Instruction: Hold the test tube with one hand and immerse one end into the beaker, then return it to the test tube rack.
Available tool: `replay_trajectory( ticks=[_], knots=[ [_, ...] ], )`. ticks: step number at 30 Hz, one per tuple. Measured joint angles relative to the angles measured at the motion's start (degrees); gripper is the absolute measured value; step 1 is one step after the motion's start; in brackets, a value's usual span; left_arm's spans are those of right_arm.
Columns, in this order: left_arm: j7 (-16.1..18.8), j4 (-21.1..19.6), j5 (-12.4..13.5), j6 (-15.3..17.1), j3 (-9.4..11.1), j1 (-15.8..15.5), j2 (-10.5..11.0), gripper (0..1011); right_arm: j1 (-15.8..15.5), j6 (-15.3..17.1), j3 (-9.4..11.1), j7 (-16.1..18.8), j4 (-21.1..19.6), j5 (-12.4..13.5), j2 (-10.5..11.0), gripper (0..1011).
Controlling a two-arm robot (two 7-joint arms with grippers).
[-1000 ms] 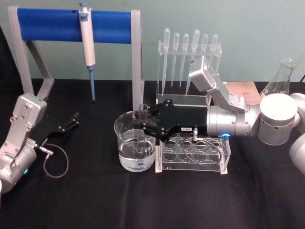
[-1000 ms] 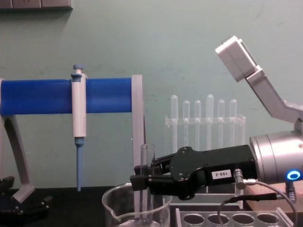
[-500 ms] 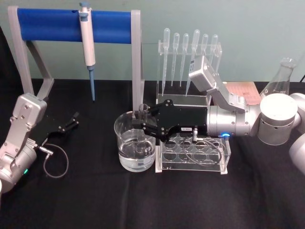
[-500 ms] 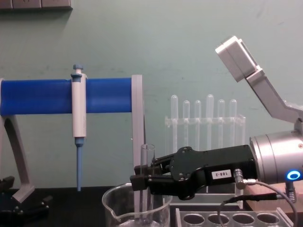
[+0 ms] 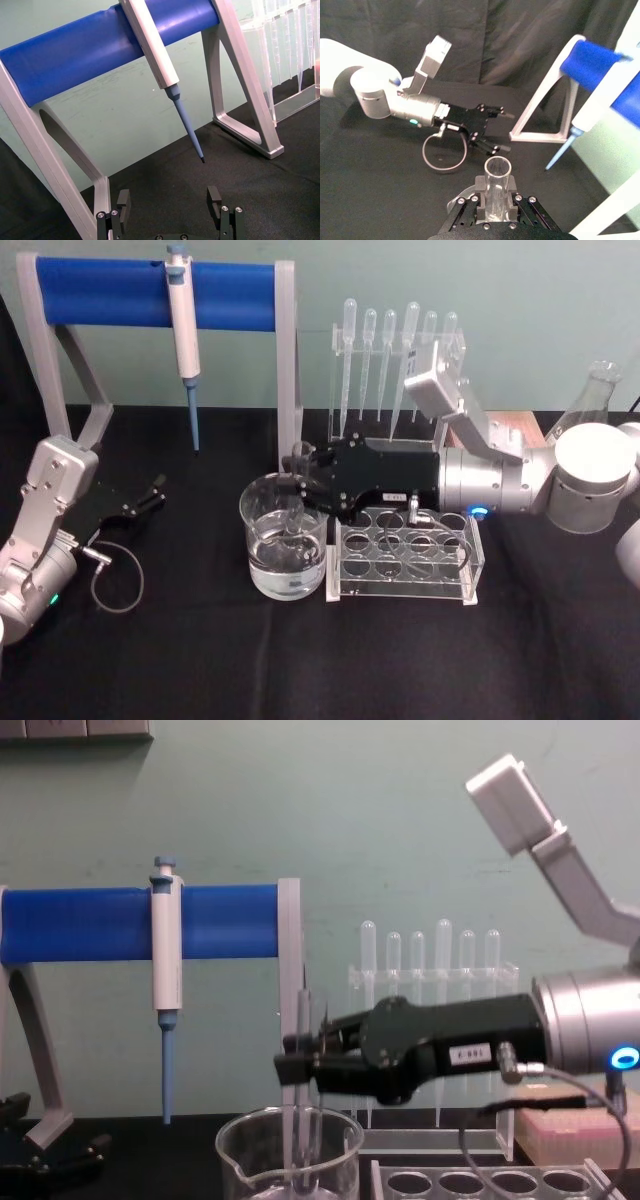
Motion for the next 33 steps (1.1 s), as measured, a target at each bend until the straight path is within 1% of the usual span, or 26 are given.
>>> replay_trajectory(
  ticks=[3, 7, 11, 14, 19, 22, 25, 28, 29, 30, 32, 33],
  knots=[
    [0.0, 0.0, 0.0, 0.0, 0.0, 0.0, 0.0, 1000, 0.2, 0.7, 0.6, -0.6, -1.6, 0.1, 0.7, 226],
    [0.0, 0.0, 0.0, 0.0, 0.0, 0.0, 0.0, 1000, 0.6, 2.0, 2.0, -1.0, -4.8, 1.3, 2.1, 226],
    [0.0, 0.0, 0.0, 0.0, 0.0, 0.0, 0.0, 1000, 0.9, 2.9, 2.9, -1.2, -7.4, 2.6, 3.1, 226],
    [0.0, 0.0, 0.0, 0.0, 0.0, 0.0, 0.0, 1000, 1.0, 3.4, 3.2, -1.4, -8.9, 3.1, 3.8, 226],
    [0.0, 0.0, 0.0, 0.0, 0.0, 0.0, 0.0, 1000, 1.3, 4.2, 3.1, -1.5, -9.6, 3.8, 4.1, 227],
    [0.0, 0.0, 0.0, 0.0, 0.0, 0.0, 0.0, 1000, 1.4, 5.1, 3.1, -1.9, -10.1, 4.3, 4.4, 227],
    [0.0, 0.0, 0.0, 0.0, 0.0, 0.0, 0.0, 1000, 1.4, 6.6, 3.1, -2.4, -11.4, 5.0, 5.1, 226],
    [0.0, 0.0, 0.0, 0.0, 0.0, 0.0, 0.0, 1000, 1.1, 8.2, 3.7, -2.8, -13.8, 6.3, 6.6, 226],
    [0.0, 0.0, 0.0, 0.0, 0.0, 0.0, 0.0, 1000, 1.1, 8.2, 3.7, -2.8, -13.8, 6.3, 6.6, 226],
    [0.0, 0.0, 0.0, 0.0, 0.0, 0.0, 0.0, 1000, 0.8, 8.7, 4.1, -3.0, -15.1, 6.8, 7.6, 226],
    [0.0, 0.0, 0.0, 0.0, 0.0, 0.0, 0.0, 1000, 0.3, 9.0, 4.5, -3.3, -16.5, 7.4, 8.6, 226],
    [0.0, 0.0, 0.0, 0.0, 0.0, 0.0, 0.0, 1000, -0.2, 9.3, 5.0, -3.5, -17.9, 7.9, 9.7, 226]
  ],
)
